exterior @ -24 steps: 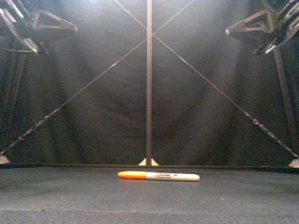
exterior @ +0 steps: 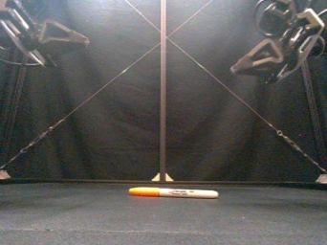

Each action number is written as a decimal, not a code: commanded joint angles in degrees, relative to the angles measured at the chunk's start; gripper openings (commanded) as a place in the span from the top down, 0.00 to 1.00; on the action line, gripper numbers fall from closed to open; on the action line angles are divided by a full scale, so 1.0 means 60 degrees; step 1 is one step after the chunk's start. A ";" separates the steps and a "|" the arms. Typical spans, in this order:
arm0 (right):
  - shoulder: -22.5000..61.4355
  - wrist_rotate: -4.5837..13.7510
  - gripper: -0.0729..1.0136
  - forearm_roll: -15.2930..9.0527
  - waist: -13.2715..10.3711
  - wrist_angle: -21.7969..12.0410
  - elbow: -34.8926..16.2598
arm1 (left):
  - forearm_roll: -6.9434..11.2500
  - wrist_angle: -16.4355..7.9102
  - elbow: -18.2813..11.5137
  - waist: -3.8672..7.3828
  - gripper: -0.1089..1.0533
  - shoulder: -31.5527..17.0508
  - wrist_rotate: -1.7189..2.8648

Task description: Uncap the pen

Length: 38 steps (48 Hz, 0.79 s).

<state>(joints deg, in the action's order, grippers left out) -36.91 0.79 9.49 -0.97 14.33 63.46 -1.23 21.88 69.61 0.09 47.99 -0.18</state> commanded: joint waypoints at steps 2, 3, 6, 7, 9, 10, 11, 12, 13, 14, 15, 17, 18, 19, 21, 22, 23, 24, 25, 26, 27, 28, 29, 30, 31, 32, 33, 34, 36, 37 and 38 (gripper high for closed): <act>0.1187 -0.0029 0.91 0.0659 0.0190 -0.0088 -0.0732 | -0.0015 0.0088 -0.0264 0.0205 0.90 -0.0659 -0.0015; 0.1362 -0.0029 0.90 0.0747 0.0220 -0.0088 -0.0791 | -0.0015 0.0088 -0.0264 0.0249 0.90 -0.0732 -0.0015; 0.1875 -0.0029 0.87 0.0908 0.0308 -0.0103 -0.0996 | -0.0015 0.0088 -0.0234 0.0352 0.89 -0.0894 -0.0015; 0.2051 -0.0029 0.85 0.0952 0.0337 -0.0103 -0.1084 | -0.0015 0.0088 -0.0234 0.0396 0.89 -0.0938 0.0000; 0.2373 -0.0029 0.80 0.1025 0.0366 -0.0132 -0.1201 | 0.0000 0.0073 -0.0205 0.0439 0.89 -0.0967 0.0000; 0.2534 -0.0029 0.78 0.1055 0.0366 -0.0161 -0.1274 | 0.0000 0.0073 -0.0205 0.0469 0.88 -0.0981 0.0000; 0.2769 -0.0029 0.74 0.1084 0.0381 -0.0205 -0.1362 | 0.0015 0.0073 -0.0205 0.0483 0.87 -0.0981 0.0000; 0.2915 -0.0029 0.71 0.1113 0.0381 -0.0205 -0.1421 | 0.0015 0.0073 -0.0190 0.0483 0.86 -0.0981 0.0015; 0.3062 -0.0029 0.68 0.1143 0.0396 -0.0234 -0.1479 | 0.0015 0.0073 -0.0190 0.0483 0.86 -0.0996 0.0015; 0.3223 -0.0029 0.65 0.1172 0.0396 -0.0264 -0.1538 | 0.0015 0.0073 -0.0205 0.0483 0.85 -0.0996 0.0015; 0.3384 -0.0029 0.62 0.1187 0.0425 -0.0293 -0.1611 | 0.0015 0.0073 -0.0205 0.0483 0.84 -0.0996 0.0015; 0.3691 -0.0029 0.56 0.1230 0.0454 -0.0366 -0.1743 | 0.0015 0.0073 -0.0205 0.0483 0.81 -0.1011 0.0029; 0.3911 -0.0029 0.52 0.1245 0.0483 -0.0410 -0.1860 | 0.0015 0.0073 -0.0205 0.0483 0.80 -0.1025 0.0029; 0.4072 -0.0029 0.49 0.1245 0.0498 -0.0439 -0.1934 | 0.0015 0.0073 -0.0190 0.0483 0.78 -0.1011 0.0029; 0.4365 -0.0044 0.43 0.1245 0.0498 -0.0527 -0.2080 | 0.0015 0.0059 -0.0176 0.0483 0.75 -0.1025 0.0029; 0.4497 -0.0044 0.41 0.1230 0.0498 -0.0571 -0.2168 | 0.0015 0.0059 -0.0176 0.0483 0.74 -0.1025 0.0015; 0.4644 -0.0044 0.38 0.1201 0.0498 -0.0630 -0.2241 | 0.0015 0.0059 -0.0176 0.0483 0.72 -0.1025 0.0015; 0.4761 -0.0044 0.35 0.1201 0.0498 -0.0674 -0.2314 | 0.0015 0.0059 -0.0176 0.0483 0.71 -0.1025 0.0015; 0.4907 -0.0044 0.33 0.1187 0.0498 -0.0732 -0.2388 | 0.0015 0.0059 -0.0176 0.0483 0.69 -0.1040 0.0015; 0.5010 -0.0059 0.31 0.1157 0.0498 -0.0791 -0.2446 | 0.0029 0.0044 -0.0176 0.0483 0.68 -0.1040 0.0015; 0.5127 -0.0059 0.29 0.1143 0.0498 -0.0835 -0.2520 | 0.0015 0.0044 -0.0176 0.0483 0.65 -0.1055 0.0029; 0.5229 -0.0059 0.27 0.1128 0.0483 -0.0879 -0.2578 | 0.0029 0.0044 -0.0176 0.0483 0.64 -0.1055 0.0029; 0.5405 -0.0059 0.25 0.1099 0.0454 -0.0952 -0.2651 | 0.0015 0.0044 -0.0176 0.0483 0.62 -0.1055 0.0015; 0.5493 -0.0059 0.23 0.1069 0.0439 -0.0996 -0.2710 | 0.0015 0.0044 -0.0176 0.0483 0.61 -0.1055 0.0015; 0.5581 -0.0059 0.22 0.1055 0.0439 -0.1025 -0.2754 | 0.0015 0.0044 -0.0176 0.0483 0.59 -0.1069 0.0015; 0.5669 -0.0059 0.21 0.1040 0.0439 -0.1055 -0.2798 | 0.0015 0.0029 -0.0176 0.0498 0.58 -0.1069 0.0015; 0.5757 -0.0059 0.21 0.1025 0.0425 -0.1084 -0.2842 | 0.0015 0.0015 -0.0176 0.0483 0.57 -0.1069 0.0015; 0.5830 -0.0059 0.21 0.0996 0.0425 -0.1113 -0.2871 | 0.0015 0.0015 -0.0176 0.0483 0.55 -0.1069 0.0015; 0.5962 -0.0088 0.21 0.0937 0.0425 -0.1172 -0.2930 | 0.0015 0.0000 -0.0176 0.0483 0.51 -0.1084 0.0000; 0.6035 -0.0088 0.21 0.0894 0.0425 -0.1201 -0.2959 | 0.0015 0.0000 -0.0161 0.0469 0.50 -0.1099 0.0000; 0.6123 -0.0088 0.21 0.0820 0.0425 -0.1274 -0.3003 | 0.0015 0.0000 -0.0161 0.0483 0.48 -0.1099 0.0000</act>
<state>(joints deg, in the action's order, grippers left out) -0.35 0.35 15.21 1.67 7.12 47.20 -1.14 21.71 69.61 2.81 41.66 0.00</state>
